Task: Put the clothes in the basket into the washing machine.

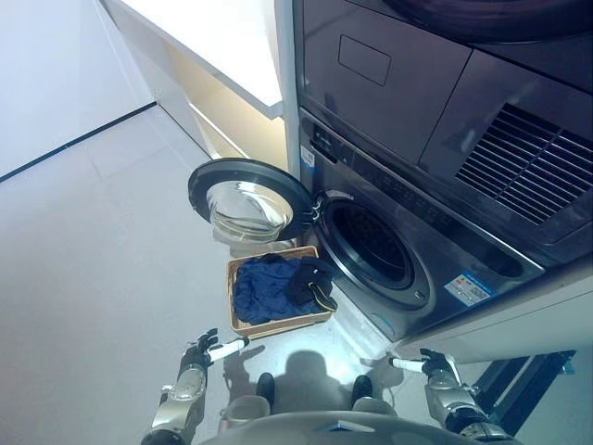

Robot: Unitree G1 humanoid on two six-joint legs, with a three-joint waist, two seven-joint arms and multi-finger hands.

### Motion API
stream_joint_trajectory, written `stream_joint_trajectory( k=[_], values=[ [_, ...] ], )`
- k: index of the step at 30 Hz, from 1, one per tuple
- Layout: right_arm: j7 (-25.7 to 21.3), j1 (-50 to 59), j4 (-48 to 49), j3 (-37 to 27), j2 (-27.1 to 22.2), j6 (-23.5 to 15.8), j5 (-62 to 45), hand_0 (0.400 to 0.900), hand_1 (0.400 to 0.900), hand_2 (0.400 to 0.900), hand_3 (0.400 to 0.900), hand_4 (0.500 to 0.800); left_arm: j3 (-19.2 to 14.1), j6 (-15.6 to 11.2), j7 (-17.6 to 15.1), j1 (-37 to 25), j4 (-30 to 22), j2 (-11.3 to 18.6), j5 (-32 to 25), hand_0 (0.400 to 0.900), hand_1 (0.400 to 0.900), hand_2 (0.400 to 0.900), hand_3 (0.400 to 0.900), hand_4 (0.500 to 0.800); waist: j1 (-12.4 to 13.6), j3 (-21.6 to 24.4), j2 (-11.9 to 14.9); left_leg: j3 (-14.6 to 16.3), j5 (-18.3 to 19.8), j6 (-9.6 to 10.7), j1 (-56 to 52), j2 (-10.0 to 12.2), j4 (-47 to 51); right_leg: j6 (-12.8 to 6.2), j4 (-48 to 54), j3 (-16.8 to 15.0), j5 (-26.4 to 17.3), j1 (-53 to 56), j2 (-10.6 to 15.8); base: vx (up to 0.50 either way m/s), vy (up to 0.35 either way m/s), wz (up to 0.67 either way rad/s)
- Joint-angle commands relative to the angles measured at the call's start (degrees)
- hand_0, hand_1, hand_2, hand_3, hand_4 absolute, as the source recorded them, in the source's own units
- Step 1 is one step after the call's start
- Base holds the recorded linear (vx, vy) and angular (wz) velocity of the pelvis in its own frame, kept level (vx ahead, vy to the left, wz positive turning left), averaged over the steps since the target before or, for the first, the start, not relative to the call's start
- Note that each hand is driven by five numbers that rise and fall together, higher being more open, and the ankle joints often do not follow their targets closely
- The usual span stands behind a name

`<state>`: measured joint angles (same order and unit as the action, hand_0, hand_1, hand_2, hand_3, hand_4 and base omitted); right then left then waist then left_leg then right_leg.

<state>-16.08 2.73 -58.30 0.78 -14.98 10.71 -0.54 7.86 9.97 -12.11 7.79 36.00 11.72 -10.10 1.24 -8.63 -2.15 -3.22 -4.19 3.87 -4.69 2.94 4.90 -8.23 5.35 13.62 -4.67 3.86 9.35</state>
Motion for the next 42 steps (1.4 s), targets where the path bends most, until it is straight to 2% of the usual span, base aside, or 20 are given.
stream_joint_trajectory(
  k=[1, 13, 27, 31, 34, 35, 36, 38, 42],
  values=[
    [-2.66, 2.81, 1.81, 1.51, -2.32, -1.28, 1.34, 0.9, 0.9, 0.9, 0.9, 0.8, -2.91, -2.74, -2.11, -1.8, -5.31, 1.41, 0.02, 0.9, 0.9, 0.9, 0.9, 0.8, -0.27, -0.41, 2.36, 0.15, 3.53, -1.22, 2.02, -1.52, -2.57, 1.07, -4.3, -0.11, 2.87, -1.05, -1.02, 0.0, 0.0, 0.0],
    [-2.56, 3.61, -1.2, 2.01, -2.24, -0.95, 1.39, 0.9, 0.9, 0.9, 0.9, 0.8, -1.74, -2.19, -1.91, -2.12, -4.39, 1.77, 1.21, 0.9, 0.9, 0.9, 0.9, 0.8, -0.26, -0.34, 2.47, 0.09, 3.74, -1.35, 2.04, -1.76, -2.45, 0.96, -4.24, -0.09, 2.79, -1.16, -0.84, 0.0, 0.0, 0.0],
    [-3.87, 8.35, -0.26, 4.62, -4.09, 0.54, 5.69, 0.9, 0.9, 0.9, 0.9, 0.8, -0.14, -2.12, -3.12, -2.97, -5.4, 3.05, 1.85, 0.9, 0.9, 0.9, 0.9, 0.8, 0.87, -4.23, 2.24, -1.31, 2.94, -1.83, 6.41, -2.68, -3.04, 0.68, -6.91, 1.32, 2.62, -5.54, 0.45, -0.02, 0.014, 0.08],
    [-4.45, 13.81, 3.12, 8.27, -5.46, 0.49, 9.02, 0.9, 0.9, 0.9, 0.9, 0.8, 0.7, -2.93, -3.78, -3.49, -6.91, 3.72, 1.99, 0.9, 0.9, 0.9, 0.9, 0.8, 1.94, -6.99, 1.96, -1.94, 2.71, -1.93, 10.12, -3.25, -4.77, 0.75, -8.52, 1.63, 2.63, -8.75, 1.09, -0.06, 0.016, 0.13],
    [-4.97, 23.59, 3.42, 13.56, -7.28, -0.23, 12.18, 0.9, 0.9, 0.9, 0.9, 0.8, 2.46, -5.03, -4.61, -3.5, -10.25, 4.22, 1.55, 0.9, 0.9, 0.9, 0.9, 0.8, 3.88, -10.91, 0.72, -1.92, 3.53, -2.08, 15.2, -4.34, -9.84, 0.81, -11.02, 1.43, 2.51, -12.68, 2.53, -0.12, 0.056, 0.09],
    [-4.98, 23.91, 3.19, 13.64, -7.3, -0.32, 12.14, 0.9, 0.9, 0.9, 0.9, 0.8, 2.36, -5.02, -4.62, -3.63, -10.27, 4.17, 1.54, 0.9, 0.9, 0.9, 0.9, 0.8, 3.87, -10.84, 0.73, -1.84, 3.75, -2.1, 15.73, -4.38, -10.36, 0.8, -11.37, 1.31, 2.62, -13.16, 2.59, -0.15, 0.079, 0.01],
    [-5.24, 28.94, 2.09, 15.85, -7.64, -0.41, 12.49, 0.9, 0.9, 0.9, 0.9, 0.8, 3.99, -5.6, -4.86, -3.65, -12.45, 4.92, 1.05, 0.9, 0.9, 0.9, 0.9, 0.8, 5.02, -12.59, 0.05, -1.63, 4.09, -2.15, 18.6, -4.99, -12.75, 0.98, -12.66, 0.88, 2.4, -15.57, 3.18, -0.11, 0.081, -0.1],
    [-5.56, 33.51, 0.09, 17.93, -7.32, -0.77, 12.78, 0.9, 0.9, 0.9, 0.9, 0.8, 5.58, -5.98, -4.6, -3.66, -13.46, 5.47, 0.78, 0.9, 0.9, 0.9, 0.9, 0.8, 6.13, -13.72, -0.6, -1.26, 4.35, -2.34, 21.38, -5.09, -14.32, 1.15, -14.08, 0.09, 2.17, -18.79, 3.23, -0.11, 0.094, -0.2],
    [-7.6, 40.26, 0.61, 20.41, -7.57, -1.44, 13.57, 0.9, 0.9, 0.9, 0.9, 0.8, 7.99, -6.95, -5.55, -5.0, -15.89, 6.54, 0.1, 0.9, 0.9, 0.9, 0.9, 0.8, 7.25, -16.18, -0.78, -0.81, 4.04, -2.49, 26.51, -4.78, -15.92, 1.26, -15.62, -0.56, 1.88, -24.49, 3.14, -0.05, 0.044, -0.12]
  ],
)
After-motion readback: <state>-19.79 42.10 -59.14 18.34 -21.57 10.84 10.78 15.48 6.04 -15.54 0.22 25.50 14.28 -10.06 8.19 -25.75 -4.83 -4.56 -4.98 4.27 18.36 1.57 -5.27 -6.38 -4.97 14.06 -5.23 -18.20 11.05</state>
